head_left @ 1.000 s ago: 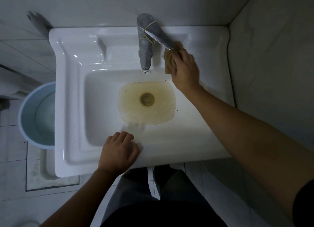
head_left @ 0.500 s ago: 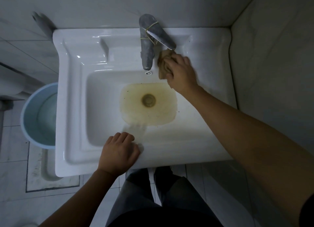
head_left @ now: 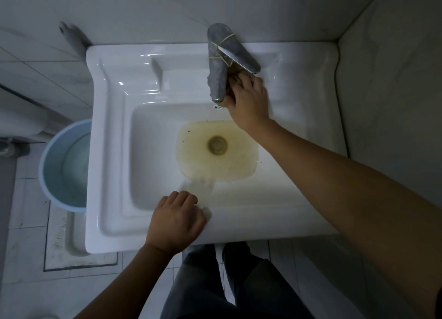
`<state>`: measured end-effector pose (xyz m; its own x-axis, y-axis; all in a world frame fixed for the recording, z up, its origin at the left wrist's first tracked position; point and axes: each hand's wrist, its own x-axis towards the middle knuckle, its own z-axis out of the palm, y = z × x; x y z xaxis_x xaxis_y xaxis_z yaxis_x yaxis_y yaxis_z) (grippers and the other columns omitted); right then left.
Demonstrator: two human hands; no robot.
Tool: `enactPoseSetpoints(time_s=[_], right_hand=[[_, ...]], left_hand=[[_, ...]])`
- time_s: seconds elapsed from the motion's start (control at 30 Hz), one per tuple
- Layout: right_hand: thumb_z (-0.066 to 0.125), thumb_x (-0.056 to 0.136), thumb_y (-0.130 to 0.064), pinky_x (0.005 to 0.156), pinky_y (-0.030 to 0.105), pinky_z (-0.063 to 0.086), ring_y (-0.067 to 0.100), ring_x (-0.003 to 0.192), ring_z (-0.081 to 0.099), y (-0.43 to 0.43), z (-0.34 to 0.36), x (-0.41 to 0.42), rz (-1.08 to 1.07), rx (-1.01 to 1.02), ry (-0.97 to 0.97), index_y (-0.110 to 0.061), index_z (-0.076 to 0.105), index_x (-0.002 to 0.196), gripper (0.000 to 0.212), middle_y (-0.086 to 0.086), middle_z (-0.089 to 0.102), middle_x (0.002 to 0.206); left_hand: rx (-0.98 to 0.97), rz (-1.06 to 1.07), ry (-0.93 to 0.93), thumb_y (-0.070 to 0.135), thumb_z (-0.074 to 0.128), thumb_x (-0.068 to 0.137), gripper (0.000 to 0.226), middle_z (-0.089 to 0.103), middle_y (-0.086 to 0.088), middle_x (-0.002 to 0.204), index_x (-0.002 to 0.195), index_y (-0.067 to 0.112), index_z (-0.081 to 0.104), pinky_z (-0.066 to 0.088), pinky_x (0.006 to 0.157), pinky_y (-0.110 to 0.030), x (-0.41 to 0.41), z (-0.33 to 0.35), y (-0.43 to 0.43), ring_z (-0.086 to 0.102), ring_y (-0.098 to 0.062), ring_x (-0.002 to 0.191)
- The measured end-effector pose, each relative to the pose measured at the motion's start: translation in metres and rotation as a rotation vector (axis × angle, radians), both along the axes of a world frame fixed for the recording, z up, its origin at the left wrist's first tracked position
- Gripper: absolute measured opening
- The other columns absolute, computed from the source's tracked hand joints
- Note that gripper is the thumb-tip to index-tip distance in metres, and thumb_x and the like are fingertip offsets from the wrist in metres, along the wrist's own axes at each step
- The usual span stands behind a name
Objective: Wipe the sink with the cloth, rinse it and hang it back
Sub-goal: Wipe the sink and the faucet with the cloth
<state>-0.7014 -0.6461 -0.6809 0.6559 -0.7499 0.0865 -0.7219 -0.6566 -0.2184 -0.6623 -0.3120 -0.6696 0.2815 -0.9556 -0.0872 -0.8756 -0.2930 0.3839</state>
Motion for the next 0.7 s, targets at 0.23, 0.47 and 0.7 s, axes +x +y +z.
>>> enactPoseSetpoints(time_s=[0.23,0.47,0.7], right_hand=[[0.068,0.081,-0.022,0.089,0.036,0.047,0.029,0.112,0.049,0.002,0.0,-0.02,0.061,-0.068,-0.038,-0.02,0.06,0.123,0.043,0.004,0.057,0.126],[0.066,0.08,-0.012,0.084,0.035,0.051,0.029,0.107,0.056,0.015,0.016,-0.068,-0.006,0.185,-0.239,-0.015,0.068,0.116,0.036,0.008,0.059,0.116],[0.063,0.084,-0.017,0.093,0.034,0.052,0.029,0.113,0.056,-0.063,0.049,-0.125,-0.247,-0.013,-0.244,-0.012,0.064,0.115,0.031,0.013,0.052,0.126]], left_hand=[[-0.007,-0.008,-0.009,0.044,0.052,0.092,0.028,0.059,0.002,0.084,0.086,0.018,0.061,0.034,0.066,-0.029,0.0,0.001,0.0,0.05,-0.02,0.071],[0.018,-0.017,0.001,0.043,0.053,0.091,0.026,0.057,0.003,0.082,0.083,0.019,0.059,0.036,0.064,-0.03,0.0,0.001,-0.001,0.049,-0.019,0.07],[0.05,-0.044,-0.015,0.043,0.048,0.09,0.027,0.056,0.002,0.08,0.082,0.02,0.058,0.036,0.062,-0.03,0.0,0.003,-0.002,0.048,-0.019,0.068]])
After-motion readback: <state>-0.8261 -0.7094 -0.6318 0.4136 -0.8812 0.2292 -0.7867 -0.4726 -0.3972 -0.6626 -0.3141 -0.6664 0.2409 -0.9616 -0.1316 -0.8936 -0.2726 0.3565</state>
